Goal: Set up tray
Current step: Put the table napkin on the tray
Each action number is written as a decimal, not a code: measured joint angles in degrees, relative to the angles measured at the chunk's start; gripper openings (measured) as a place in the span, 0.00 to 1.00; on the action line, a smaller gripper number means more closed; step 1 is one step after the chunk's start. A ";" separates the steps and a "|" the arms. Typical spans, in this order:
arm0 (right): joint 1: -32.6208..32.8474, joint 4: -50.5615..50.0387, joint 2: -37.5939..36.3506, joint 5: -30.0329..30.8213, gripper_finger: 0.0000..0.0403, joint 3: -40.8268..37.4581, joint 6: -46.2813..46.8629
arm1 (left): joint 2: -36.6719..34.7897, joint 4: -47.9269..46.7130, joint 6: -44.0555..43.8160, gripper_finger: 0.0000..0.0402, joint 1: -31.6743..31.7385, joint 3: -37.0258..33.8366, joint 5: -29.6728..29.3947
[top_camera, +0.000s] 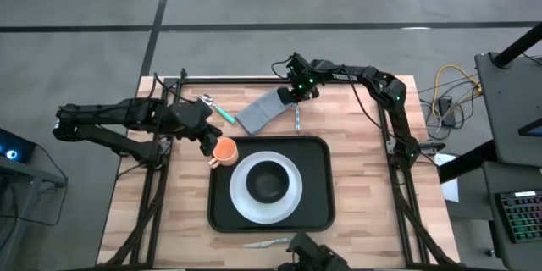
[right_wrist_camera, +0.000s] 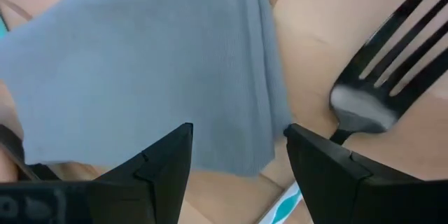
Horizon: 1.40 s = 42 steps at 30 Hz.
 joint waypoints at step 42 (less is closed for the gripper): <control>1.64 -5.86 0.87 -0.88 0.03 4.10 1.96 | 0.13 0.02 4.71 0.09 0.00 9.09 1.18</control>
